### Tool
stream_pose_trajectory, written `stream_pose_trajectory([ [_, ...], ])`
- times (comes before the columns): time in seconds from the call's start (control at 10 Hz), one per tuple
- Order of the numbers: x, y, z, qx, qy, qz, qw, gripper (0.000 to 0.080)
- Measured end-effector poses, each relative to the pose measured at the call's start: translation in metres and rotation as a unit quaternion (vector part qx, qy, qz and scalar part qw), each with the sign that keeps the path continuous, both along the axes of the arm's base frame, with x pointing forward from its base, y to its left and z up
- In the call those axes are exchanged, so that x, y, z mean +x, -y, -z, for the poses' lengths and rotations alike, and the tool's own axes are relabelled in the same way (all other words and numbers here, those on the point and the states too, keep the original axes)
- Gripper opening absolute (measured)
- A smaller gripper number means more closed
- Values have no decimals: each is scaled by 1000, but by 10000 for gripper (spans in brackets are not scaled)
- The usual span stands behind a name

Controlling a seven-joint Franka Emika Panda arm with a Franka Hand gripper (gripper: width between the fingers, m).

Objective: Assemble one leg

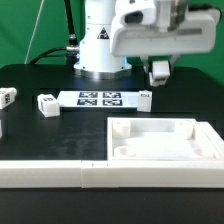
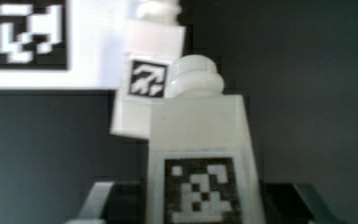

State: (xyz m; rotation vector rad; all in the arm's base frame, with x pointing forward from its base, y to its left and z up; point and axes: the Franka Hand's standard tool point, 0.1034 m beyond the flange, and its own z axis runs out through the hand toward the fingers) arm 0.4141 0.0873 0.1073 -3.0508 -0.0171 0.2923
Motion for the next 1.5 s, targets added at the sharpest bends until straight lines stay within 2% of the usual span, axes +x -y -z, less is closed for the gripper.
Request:
stream_pose_trajectory([
  [0.1,12,5,-6,5,44,-17,999,291],
  [0.2,17,4,-5,2,103,-14,995,291],
  [0.4,14,7,-3,-2,184,-14,983,291],
  [0.6,13,6,0,-2,183,-15,983,291],
  [0.7,28,-3,3,1,192,-24,981,291],
  [0.8,51,-11,1,6,192,-28,981,291],
  [1.0,85,-16,-11,12,204,-43,978,291],
  [1.2,114,-21,-11,17,210,-49,976,291],
  [1.5,112,-22,-9,17,209,-49,977,291],
])
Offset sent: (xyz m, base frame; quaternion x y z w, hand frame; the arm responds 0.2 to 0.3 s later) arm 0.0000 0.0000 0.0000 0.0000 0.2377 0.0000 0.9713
